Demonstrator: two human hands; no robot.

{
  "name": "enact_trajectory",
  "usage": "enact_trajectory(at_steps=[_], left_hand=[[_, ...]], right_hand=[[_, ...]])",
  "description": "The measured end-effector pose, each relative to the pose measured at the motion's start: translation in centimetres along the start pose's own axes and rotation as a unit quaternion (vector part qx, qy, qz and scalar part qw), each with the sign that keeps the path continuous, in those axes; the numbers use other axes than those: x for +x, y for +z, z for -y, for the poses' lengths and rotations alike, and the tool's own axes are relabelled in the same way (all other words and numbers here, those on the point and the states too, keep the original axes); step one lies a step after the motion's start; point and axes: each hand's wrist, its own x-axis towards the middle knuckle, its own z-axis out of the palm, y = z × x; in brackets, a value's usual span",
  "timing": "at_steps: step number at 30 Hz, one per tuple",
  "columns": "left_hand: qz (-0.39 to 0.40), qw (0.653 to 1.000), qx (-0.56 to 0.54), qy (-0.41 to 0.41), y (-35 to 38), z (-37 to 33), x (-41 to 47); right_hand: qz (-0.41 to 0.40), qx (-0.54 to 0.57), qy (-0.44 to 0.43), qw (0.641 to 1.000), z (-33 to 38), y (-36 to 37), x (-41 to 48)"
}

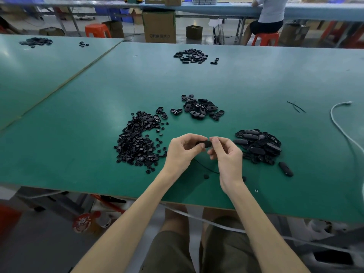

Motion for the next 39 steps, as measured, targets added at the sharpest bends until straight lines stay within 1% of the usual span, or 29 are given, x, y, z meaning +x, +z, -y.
enact_trajectory(at_steps=[4, 10, 15, 19, 23, 24, 26, 28, 30, 32, 36, 37, 39], left_hand=[[-0.009, 0.998, 0.053, 0.040, 0.9, -2.3, 2.1], [0.103, 0.991, 0.084, 0.025, 5.5, -5.4, 6.3], [0.153, 0.979, 0.132, 0.013, 8.8, -5.7, 7.6], [0.116, 0.980, 0.163, -0.001, 7.1, -5.0, 7.5], [0.062, 0.978, 0.199, -0.010, 2.3, -4.5, 7.4], [0.046, 0.972, 0.229, -0.016, 1.0, -4.2, 7.4], [0.011, 0.950, 0.310, -0.035, -1.7, -3.5, 7.6], [-0.020, 0.915, 0.398, -0.054, -4.0, -2.4, 7.7], [-0.031, 0.881, 0.467, -0.071, -5.8, -1.3, 7.8], [-0.013, 0.854, 0.514, -0.079, -7.0, -0.6, 8.0], [0.096, 0.810, 0.573, -0.077, -8.1, 0.6, 8.6], [0.113, 0.801, 0.582, -0.082, -8.3, 0.9, 8.7], [0.107, 0.798, 0.589, -0.072, -8.3, 1.3, 8.7]], right_hand=[[-0.009, -0.019, 0.005, 1.000, 0.0, 0.2, 0.1], [0.025, -0.025, -0.011, 0.999, 0.7, 0.4, -0.2], [0.011, -0.034, 0.002, 0.999, 0.9, 0.6, -0.2], [0.026, -0.030, -0.001, 0.999, 0.8, 0.4, -0.2], [0.016, -0.042, 0.010, 0.999, 0.6, 0.6, -0.3], [0.016, -0.045, 0.010, 0.999, 0.6, 0.5, -0.3], [0.018, -0.046, 0.010, 0.999, 0.6, 0.5, -0.4], [0.020, -0.046, 0.012, 0.999, 0.8, 0.4, -0.4], [0.021, -0.047, 0.014, 0.999, 0.8, 0.4, -0.5], [0.021, -0.049, 0.013, 0.998, 0.9, 0.4, -0.6], [0.018, -0.052, 0.013, 0.998, 0.8, 0.3, -0.6], [0.018, -0.052, 0.013, 0.998, 0.8, 0.3, -0.6], [0.019, -0.051, 0.013, 0.998, 0.8, 0.3, -0.6]])
